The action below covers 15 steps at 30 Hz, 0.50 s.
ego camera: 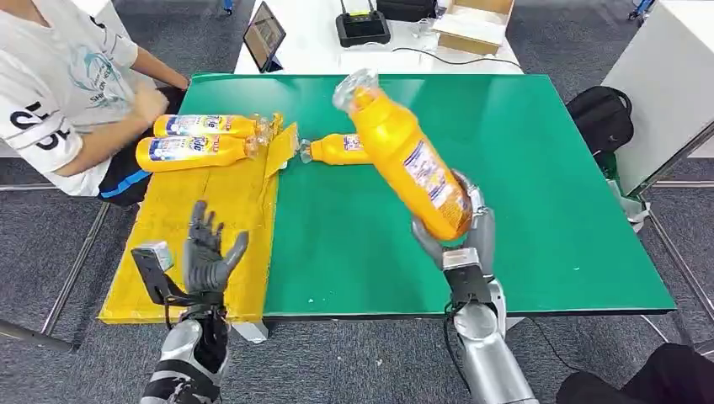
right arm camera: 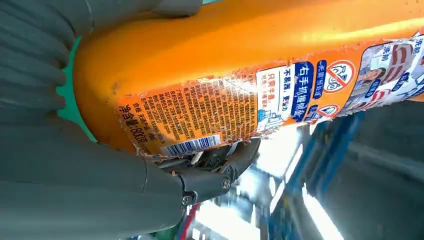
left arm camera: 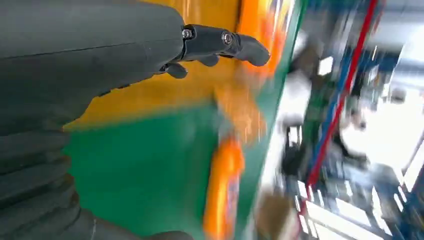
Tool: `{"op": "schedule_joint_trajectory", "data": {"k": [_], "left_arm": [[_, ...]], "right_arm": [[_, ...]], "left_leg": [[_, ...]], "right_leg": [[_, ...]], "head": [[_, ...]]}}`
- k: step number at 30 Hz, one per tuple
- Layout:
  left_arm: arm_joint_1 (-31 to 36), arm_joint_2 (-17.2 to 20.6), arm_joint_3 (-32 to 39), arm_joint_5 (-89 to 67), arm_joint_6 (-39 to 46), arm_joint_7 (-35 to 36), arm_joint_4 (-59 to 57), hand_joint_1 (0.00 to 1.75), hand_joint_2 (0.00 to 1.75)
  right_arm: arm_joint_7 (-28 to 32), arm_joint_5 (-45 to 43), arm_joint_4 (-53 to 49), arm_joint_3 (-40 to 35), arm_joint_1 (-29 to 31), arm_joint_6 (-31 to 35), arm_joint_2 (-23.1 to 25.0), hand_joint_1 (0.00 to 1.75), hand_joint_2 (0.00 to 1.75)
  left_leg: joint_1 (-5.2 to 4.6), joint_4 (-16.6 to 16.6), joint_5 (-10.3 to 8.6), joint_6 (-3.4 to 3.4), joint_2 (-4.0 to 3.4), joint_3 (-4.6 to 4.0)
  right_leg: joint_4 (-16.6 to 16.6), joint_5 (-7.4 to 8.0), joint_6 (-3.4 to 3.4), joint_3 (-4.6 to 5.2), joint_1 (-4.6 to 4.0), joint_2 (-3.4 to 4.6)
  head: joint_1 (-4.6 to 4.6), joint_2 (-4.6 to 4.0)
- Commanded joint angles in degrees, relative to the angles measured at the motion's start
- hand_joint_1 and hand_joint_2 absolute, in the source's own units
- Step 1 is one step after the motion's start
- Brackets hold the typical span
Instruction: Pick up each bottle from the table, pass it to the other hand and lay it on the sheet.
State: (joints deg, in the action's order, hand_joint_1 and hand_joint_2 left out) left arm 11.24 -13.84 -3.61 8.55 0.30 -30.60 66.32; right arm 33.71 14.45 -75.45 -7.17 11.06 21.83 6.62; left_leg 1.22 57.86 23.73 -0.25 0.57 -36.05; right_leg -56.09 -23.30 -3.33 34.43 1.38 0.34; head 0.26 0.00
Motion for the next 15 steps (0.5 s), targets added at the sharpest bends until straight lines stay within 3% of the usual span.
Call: {"op": "schedule_joint_trajectory", "data": {"k": [1, 11, 15], "left_arm": [[-1.95, 0.4, -9.14, 4.23, -8.37, 2.21, 5.22, 0.0, 1.75], [-1.86, 0.88, -9.25, 4.28, -8.38, 2.2, 5.25, 0.0, 1.75], [-1.84, 1.01, -12.47, 3.05, -10.38, 1.98, 5.26, 0.0, 1.75]], "right_arm": [[2.49, 0.77, 9.42, -4.89, -0.96, -4.64, 3.07, 1.75, 1.75], [3.08, 0.96, 10.02, -4.87, -0.44, -4.16, 2.99, 1.75, 1.75], [3.19, 0.79, 15.38, -7.59, -0.49, -7.98, 5.33, 1.75, 1.75]], "left_leg": [[0.04, -0.05, 0.12, 0.05, -0.13, 0.27], [0.0, -0.06, 0.14, 0.08, -0.13, 0.33], [0.01, -0.07, 0.12, 0.05, -0.11, 0.27]], "right_leg": [[0.08, -0.07, 0.14, -0.26, -0.07, 0.06], [0.07, -0.08, 0.18, -0.28, -0.05, 0.03], [0.07, -0.08, 0.16, -0.23, -0.05, 0.03]], "head": [[-0.02, 0.0], [-0.02, 0.0], [0.0, 0.0]]}}
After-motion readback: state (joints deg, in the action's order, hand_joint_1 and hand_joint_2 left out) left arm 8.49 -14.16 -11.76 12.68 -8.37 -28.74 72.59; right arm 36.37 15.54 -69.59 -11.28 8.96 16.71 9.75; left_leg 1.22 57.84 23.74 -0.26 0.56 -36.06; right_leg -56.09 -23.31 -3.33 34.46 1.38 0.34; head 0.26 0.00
